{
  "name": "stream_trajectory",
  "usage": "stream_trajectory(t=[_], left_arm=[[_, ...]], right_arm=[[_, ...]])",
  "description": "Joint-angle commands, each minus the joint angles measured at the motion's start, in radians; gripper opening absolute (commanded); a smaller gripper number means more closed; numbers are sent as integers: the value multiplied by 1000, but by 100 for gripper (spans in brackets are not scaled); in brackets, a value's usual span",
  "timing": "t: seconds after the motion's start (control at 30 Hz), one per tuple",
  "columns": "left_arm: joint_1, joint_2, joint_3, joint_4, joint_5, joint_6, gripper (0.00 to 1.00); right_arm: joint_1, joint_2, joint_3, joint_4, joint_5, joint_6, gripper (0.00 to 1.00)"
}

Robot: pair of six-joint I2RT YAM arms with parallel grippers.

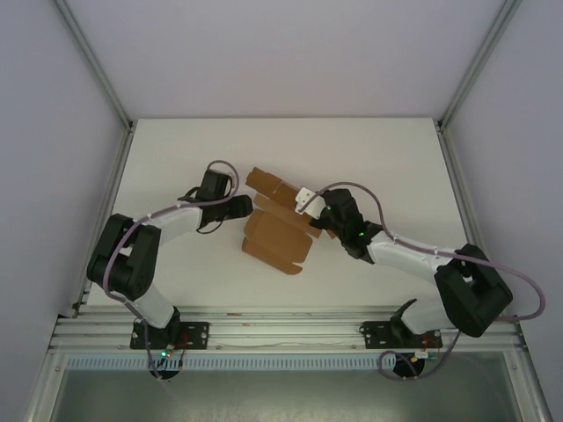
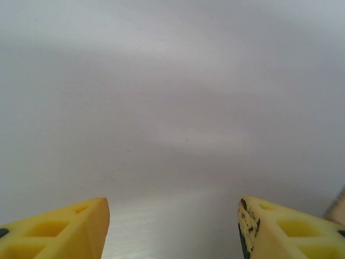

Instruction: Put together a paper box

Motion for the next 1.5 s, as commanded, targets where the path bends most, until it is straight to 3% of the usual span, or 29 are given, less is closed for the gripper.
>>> stream_trajectory(t=[0.0, 0.2, 0.6, 0.8, 0.93, 1.1, 1.47], left_arm=[[5, 24, 31, -73, -119, 31, 64], [11, 44, 52, -4, -46, 27, 63], [10, 29, -29, 321, 384, -16, 57], [8, 65, -57, 403, 510, -46, 52], [8, 92, -110, 553, 593, -123, 51], [6, 125, -132, 680, 648, -200, 50], [-13, 146, -141, 784, 691, -289, 54]], right_arm=[[-3, -35, 30, -13, 3, 19, 0], [-3, -52, 31, -42, -16, 38, 0], [-3, -40, 41, -44, -21, 58, 0], [-2, -31, 49, -24, -25, 78, 0], [-3, -29, 46, 4, -37, 112, 0], [0, -20, 45, 20, -50, 128, 0], [20, -16, 38, 52, -27, 134, 0]])
